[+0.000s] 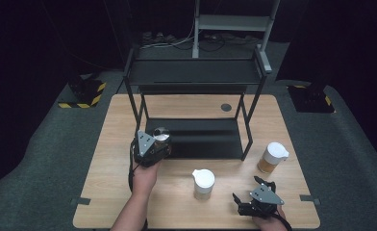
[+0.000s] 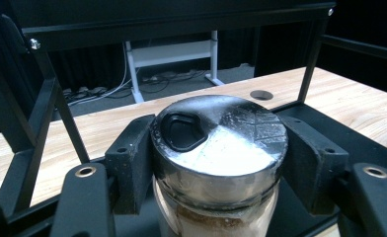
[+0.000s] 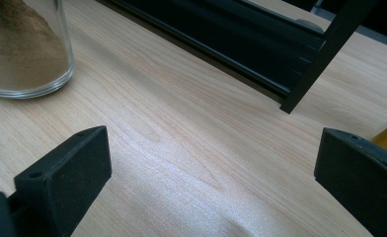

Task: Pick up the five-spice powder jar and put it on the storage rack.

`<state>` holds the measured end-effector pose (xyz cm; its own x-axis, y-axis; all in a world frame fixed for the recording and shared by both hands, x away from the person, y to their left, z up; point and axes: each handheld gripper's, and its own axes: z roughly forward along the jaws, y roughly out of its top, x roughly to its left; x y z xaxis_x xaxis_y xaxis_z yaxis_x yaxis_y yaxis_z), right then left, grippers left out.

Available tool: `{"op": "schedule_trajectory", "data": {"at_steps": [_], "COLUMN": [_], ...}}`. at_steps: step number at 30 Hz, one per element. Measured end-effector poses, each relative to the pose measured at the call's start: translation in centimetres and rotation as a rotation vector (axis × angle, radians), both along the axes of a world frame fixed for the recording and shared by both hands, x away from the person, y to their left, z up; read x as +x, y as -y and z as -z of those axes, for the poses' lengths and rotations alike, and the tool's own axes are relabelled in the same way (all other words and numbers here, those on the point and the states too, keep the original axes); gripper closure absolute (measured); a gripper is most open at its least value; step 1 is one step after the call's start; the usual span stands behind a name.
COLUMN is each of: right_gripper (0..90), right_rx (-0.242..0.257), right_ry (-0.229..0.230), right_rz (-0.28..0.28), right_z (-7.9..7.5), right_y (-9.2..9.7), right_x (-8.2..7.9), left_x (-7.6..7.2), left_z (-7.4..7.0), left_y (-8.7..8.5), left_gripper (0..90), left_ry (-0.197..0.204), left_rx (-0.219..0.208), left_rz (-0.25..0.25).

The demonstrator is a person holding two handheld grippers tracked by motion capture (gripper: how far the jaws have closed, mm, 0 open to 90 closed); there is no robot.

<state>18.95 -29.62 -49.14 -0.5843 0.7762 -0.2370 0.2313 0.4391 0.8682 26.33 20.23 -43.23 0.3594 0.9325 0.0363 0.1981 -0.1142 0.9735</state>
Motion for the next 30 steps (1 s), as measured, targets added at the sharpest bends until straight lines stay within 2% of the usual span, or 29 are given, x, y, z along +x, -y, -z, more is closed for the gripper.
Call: {"op": "schedule_trajectory", "data": {"at_steps": [16,30], "right_gripper": [0.2,0.2], "right_rx": [0.005,0.007], "right_ry": [-0.002,-0.001], "right_rz": [0.000,0.000], "right_z": [0.0,0.0], "right_y": [0.1,0.1], "right_x": [0.0,0.0], "left_x": [2.1,3.2], "left_z": [0.0,0.6], "left_y": [0.4,0.7], "left_gripper": [34.9,34.9], "left_ry": [-0.038,-0.080], "left_rx": [0.009,0.013], "left_rz": [-0.025,-0.036]}}
